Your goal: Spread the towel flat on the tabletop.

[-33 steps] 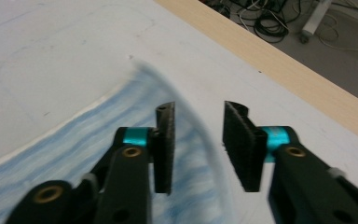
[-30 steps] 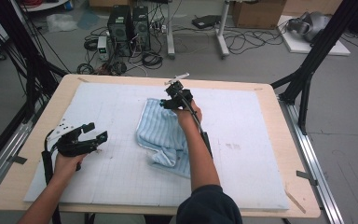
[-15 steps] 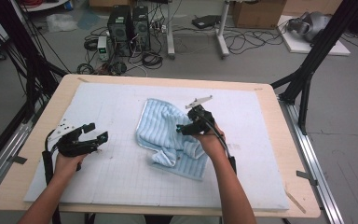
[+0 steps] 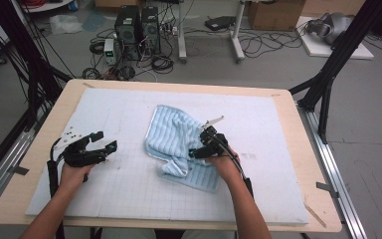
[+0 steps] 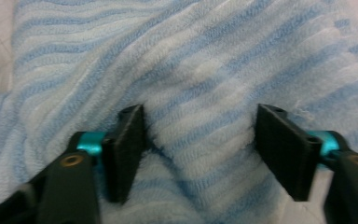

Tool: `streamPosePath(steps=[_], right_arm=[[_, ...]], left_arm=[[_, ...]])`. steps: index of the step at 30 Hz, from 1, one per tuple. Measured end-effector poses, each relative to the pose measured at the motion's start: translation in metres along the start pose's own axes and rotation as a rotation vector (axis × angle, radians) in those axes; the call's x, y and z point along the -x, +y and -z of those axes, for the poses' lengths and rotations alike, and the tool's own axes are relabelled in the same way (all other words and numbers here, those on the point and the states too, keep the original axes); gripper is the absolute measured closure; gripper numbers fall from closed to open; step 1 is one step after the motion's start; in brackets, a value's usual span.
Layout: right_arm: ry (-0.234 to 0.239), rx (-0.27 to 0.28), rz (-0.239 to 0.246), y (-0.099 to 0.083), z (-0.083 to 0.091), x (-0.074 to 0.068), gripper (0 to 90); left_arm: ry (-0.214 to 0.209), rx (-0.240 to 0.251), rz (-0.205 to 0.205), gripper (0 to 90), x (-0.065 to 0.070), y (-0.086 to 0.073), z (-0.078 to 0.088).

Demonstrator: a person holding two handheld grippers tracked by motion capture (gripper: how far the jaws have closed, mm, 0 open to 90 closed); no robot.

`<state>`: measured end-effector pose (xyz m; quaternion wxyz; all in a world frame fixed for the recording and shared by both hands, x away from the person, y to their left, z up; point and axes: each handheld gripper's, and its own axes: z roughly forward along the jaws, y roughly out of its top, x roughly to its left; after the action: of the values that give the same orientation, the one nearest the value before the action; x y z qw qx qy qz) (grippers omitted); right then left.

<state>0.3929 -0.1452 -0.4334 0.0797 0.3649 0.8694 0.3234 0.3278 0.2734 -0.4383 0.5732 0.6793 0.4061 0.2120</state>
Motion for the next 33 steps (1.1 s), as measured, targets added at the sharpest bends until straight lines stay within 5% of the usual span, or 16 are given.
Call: streamPosePath(steps=[1,2,3,9,13,18,22,25,30,33], right_arm=[[0.028,-0.002,0.003,0.0,0.003,-0.002,68.8],[0.028,-0.002,0.003,0.0,0.003,-0.002,68.8],[0.029,0.001,0.057,0.002,0.007,-0.007,74.3],[-0.01,0.054,0.075,0.011,0.012,-0.004,74.5],[-0.093,0.076,0.044,0.029,0.017,0.01,73.5],[-0.149,0.047,0.042,0.04,0.012,0.021,74.4],[-0.149,0.096,-0.036,0.039,0.009,0.03,70.1],[-0.281,0.089,0.012,0.04,0.007,0.033,79.2],[-0.57,0.115,-0.029,0.037,0.005,0.043,75.5],[-0.576,0.144,-0.128,0.033,0.007,0.056,60.4]], left_arm=[[0.0,-0.004,-0.003,24.2,0.0,0.0,0.0],[-0.001,-0.005,-0.005,24.2,0.0,0.0,0.0],[-0.001,-0.003,-0.006,24.4,0.0,0.0,0.0],[0.004,0.001,-0.002,24.5,0.0,0.0,0.0],[0.008,-0.001,-0.003,24.5,0.0,0.0,0.0],[0.009,-0.001,-0.002,24.5,-0.001,0.0,0.0],[0.006,-0.003,-0.004,24.5,0.0,0.0,0.0],[0.006,-0.004,-0.004,24.5,0.0,0.0,-0.001],[0.006,-0.004,-0.005,24.5,0.0,0.0,0.0],[0.006,-0.001,0.001,24.5,-0.001,0.0,0.0]])
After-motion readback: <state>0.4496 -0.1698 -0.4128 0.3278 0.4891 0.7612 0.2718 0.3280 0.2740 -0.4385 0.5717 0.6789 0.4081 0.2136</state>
